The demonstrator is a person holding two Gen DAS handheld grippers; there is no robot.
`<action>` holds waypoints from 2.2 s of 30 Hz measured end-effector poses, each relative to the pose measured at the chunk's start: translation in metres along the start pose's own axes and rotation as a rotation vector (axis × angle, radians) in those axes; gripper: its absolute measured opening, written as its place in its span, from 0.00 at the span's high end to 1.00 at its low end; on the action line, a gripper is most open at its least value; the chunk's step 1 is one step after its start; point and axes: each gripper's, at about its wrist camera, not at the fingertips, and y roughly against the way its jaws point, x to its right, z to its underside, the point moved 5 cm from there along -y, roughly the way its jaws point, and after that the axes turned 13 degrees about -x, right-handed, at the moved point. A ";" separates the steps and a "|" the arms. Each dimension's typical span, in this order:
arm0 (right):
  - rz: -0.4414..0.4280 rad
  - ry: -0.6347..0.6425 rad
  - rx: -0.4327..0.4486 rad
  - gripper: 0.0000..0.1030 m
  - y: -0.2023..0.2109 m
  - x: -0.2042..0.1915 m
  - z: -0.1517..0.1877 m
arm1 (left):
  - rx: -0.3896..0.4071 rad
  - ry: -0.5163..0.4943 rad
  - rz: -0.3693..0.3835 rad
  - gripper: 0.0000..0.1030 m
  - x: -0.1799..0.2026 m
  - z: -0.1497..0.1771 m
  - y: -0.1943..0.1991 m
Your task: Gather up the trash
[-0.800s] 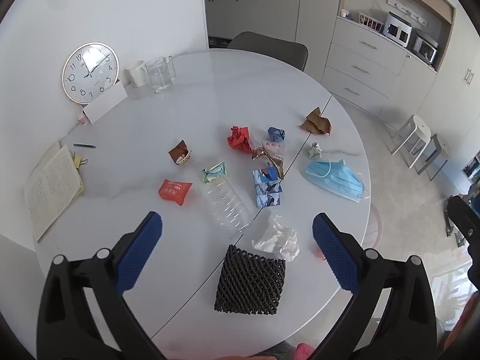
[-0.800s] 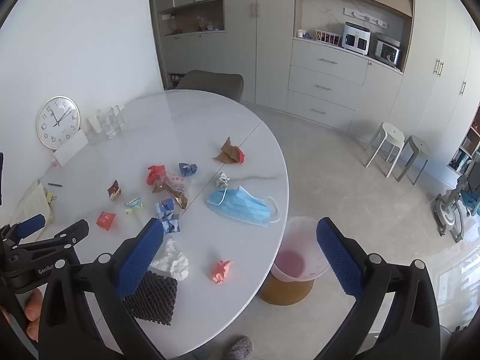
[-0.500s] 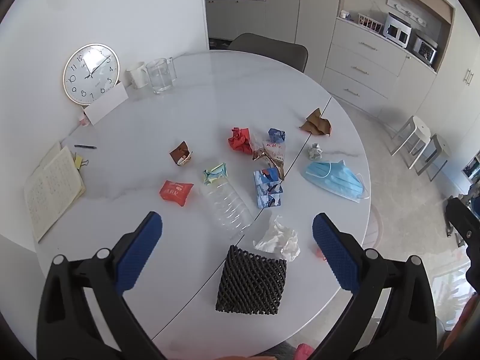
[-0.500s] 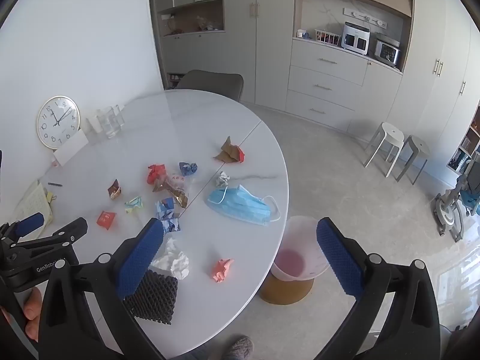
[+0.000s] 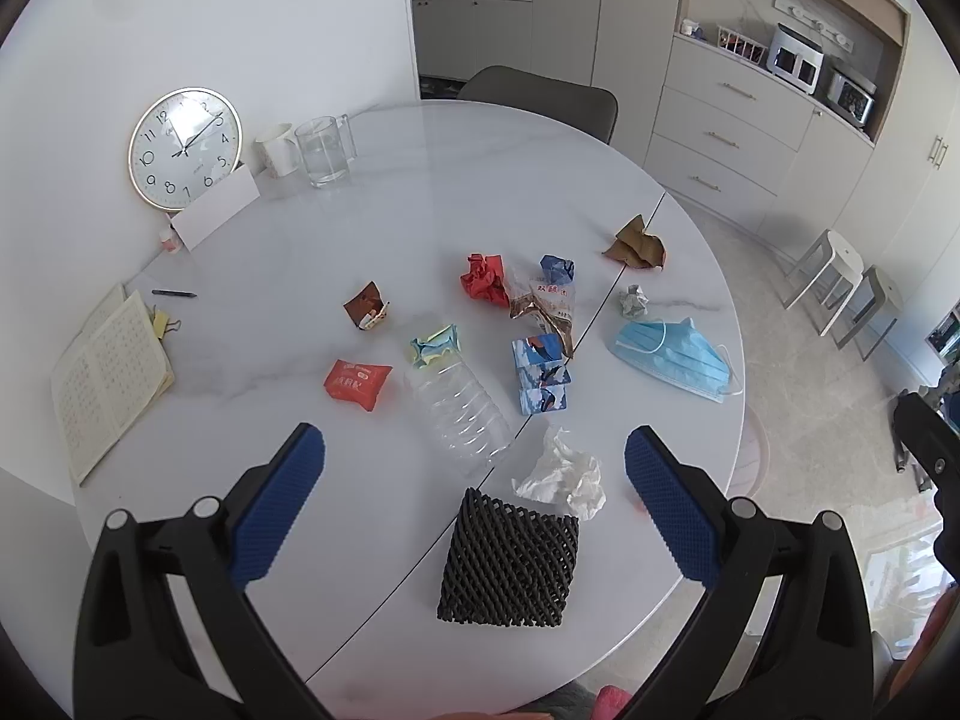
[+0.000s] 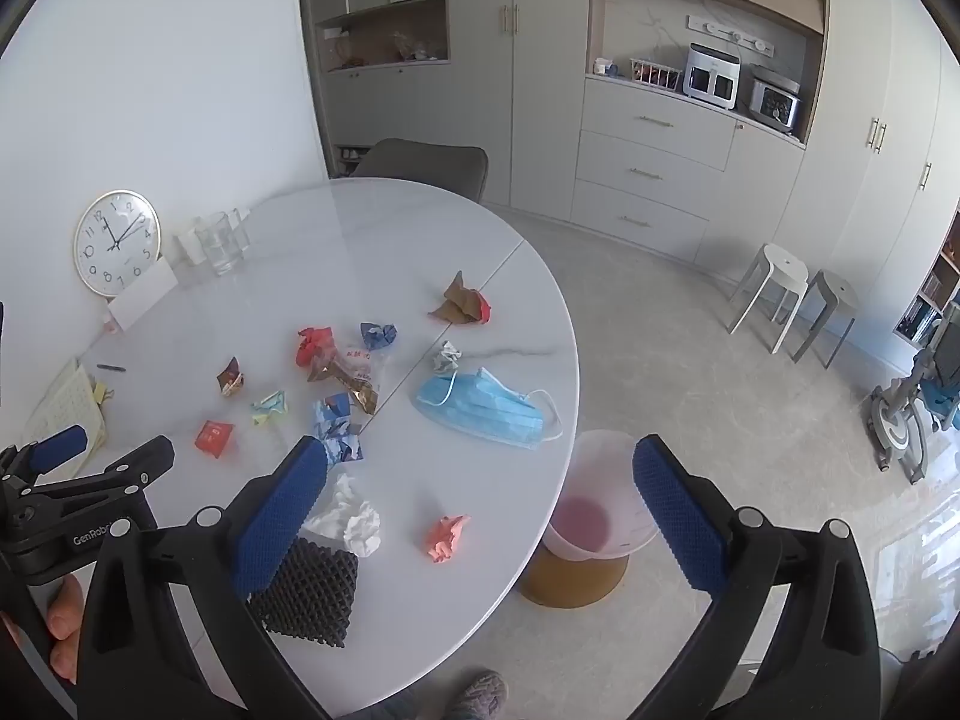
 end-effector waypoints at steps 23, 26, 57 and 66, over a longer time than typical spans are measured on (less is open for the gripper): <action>0.000 0.001 -0.004 0.02 -0.003 -0.001 0.003 | -0.003 0.004 -0.004 0.06 -0.005 -0.002 0.000; 0.000 -0.001 -0.006 0.02 -0.004 -0.001 0.003 | -0.003 0.004 -0.006 0.06 -0.004 0.000 -0.002; -0.004 0.001 -0.017 0.02 -0.010 -0.005 0.004 | -0.013 0.015 -0.020 0.06 -0.005 0.001 -0.005; -0.005 0.003 -0.024 0.02 -0.014 -0.006 0.004 | -0.021 0.018 -0.025 0.06 -0.004 0.002 -0.007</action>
